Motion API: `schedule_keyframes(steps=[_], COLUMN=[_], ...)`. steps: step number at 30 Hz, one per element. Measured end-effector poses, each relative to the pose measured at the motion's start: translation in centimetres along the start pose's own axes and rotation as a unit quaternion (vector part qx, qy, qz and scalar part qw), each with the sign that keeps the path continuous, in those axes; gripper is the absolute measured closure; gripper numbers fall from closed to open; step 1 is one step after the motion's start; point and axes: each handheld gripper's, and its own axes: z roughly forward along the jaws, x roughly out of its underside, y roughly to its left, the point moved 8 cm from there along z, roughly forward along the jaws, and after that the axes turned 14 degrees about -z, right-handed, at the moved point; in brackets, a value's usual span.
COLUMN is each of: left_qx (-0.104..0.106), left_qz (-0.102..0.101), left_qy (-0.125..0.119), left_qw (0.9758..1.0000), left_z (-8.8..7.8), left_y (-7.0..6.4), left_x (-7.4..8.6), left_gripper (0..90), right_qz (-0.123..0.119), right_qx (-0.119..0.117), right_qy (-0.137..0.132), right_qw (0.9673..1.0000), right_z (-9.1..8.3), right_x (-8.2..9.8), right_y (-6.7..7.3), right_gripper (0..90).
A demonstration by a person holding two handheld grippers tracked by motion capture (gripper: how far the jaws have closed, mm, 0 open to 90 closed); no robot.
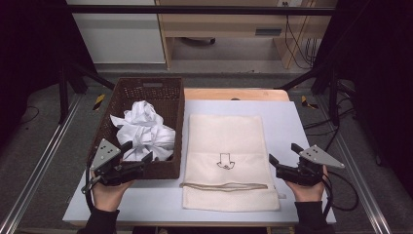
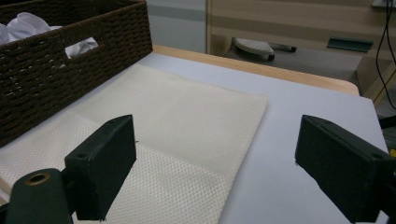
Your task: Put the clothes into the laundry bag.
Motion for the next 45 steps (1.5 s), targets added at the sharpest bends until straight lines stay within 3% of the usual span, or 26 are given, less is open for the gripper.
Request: schedule_keyframes(steps=[5, 7, 11, 12, 13, 14, 15, 17, 18, 19, 22, 24, 30, 34, 35, 36, 39, 42, 45], left_qx=[0.013, 0.029, 0.033, 0.050, 0.050, 0.060, 0.060, 0.064, 0.070, 0.070, 0.068, 0.079, 0.088, 0.089, 0.089, 0.092, 0.094, 0.098, 0.101], left_qz=[0.015, 0.013, 0.017, 0.005, 0.005, 0.002, 0.002, 0.007, 0.013, 0.013, 0.037, 0.044, 0.048, 0.069, 0.069, 0.072, 0.070, 0.063, 0.055], left_qy=[-0.001, 0.007, 0.013, 0.003, 0.003, -0.001, -0.001, -0.002, -0.003, -0.003, 0.011, 0.025, 0.051, 0.065, 0.065, 0.079, 0.093, 0.112, 0.119], left_qw=[0.9998, 0.9995, 0.9993, 0.9988, 0.9988, 0.9982, 0.9982, 0.9979, 0.9975, 0.9975, 0.9969, 0.9956, 0.9937, 0.9915, 0.9915, 0.9900, 0.9887, 0.9869, 0.9862], left_z=[0.1, 0.8, 1.9, 2.5, 2.5, 3.2, 3.2, 3.8, 4.4, 4.4, 5.4, 6.0, 6.4, 6.7, 6.7, 7.2, 7.7, 8.5, 8.7], left_y=[-1.7, -3.1, -4.4, -5.5, -5.5, -6.7, -6.7, -8.0, -9.2, -9.2, -10.8, -11.9, -13.0, -14.0, -14.0, -14.2, -14.4, -14.7, -14.8], left_x=[0.0, 0.1, -0.5, -1.2, -1.2, -1.7, -1.7, -1.8, -1.6, -1.6, -0.5, 1.0, 3.7, 6.3, 6.3, 7.6, 8.9, 11.1, 12.1], left_gripper=[24.4, 26.3, 27.0, 27.1, 27.1, 27.2, 27.3, 27.9, 28.1, 28.6, 30.4, 34.7, 48.2, 56.8, 58.9, 60.3, 65.6, 69.4, 73.5], right_qz=[-0.005, -0.003, -0.007, -0.012, -0.016, -0.017, -0.018, -0.020, -0.021, -0.021, -0.023, -0.025, -0.024, -0.028, -0.028, -0.027, -0.024, -0.029, -0.038], right_qx=[-0.009, -0.020, -0.024, -0.030, -0.032, -0.036, -0.040, -0.048, -0.050, -0.050, -0.061, -0.074, -0.089, -0.102, -0.102, -0.110, -0.118, -0.128, -0.136], right_qy=[-0.003, -0.009, -0.008, -0.010, -0.010, -0.009, -0.008, -0.008, -0.007, -0.007, -0.006, -0.002, 0.004, 0.010, 0.010, 0.014, 0.022, 0.030, 0.034], right_qw=[0.9999, 0.9998, 0.9996, 0.9994, 0.9993, 0.9992, 0.9990, 0.9986, 0.9985, 0.9985, 0.9978, 0.9969, 0.9957, 0.9943, 0.9943, 0.9935, 0.9925, 0.9909, 0.9894], right_z=[0.0, 0.1, 0.4, 0.5, 0.6, 0.6, 0.7, 0.8, 0.8, 0.8, 1.0, 1.2, 1.8, 1.9, 1.9, 1.9, 1.9, 2.1, 2.1], right_x=[-0.2, -0.5, -1.0, -1.2, -1.2, -1.2, -1.1, -1.0, -0.9, -0.9, -0.8, -0.5, 0.3, 0.9, 0.9, 1.3, 1.8, 2.6, 3.0], right_y=[0.6, 1.1, 1.7, 2.1, 2.3, 2.5, 2.7, 3.0, 3.1, 3.1, 3.7, 4.3, 5.3, 6.1, 6.1, 6.4, 6.9, 7.7, 8.4], right_gripper=[15.9, 17.1, 17.9, 18.8, 19.0, 19.6, 20.2, 20.9, 21.1, 21.1, 22.9, 24.9, 28.1, 30.5, 30.5, 32.1, 34.2, 36.5, 40.6])
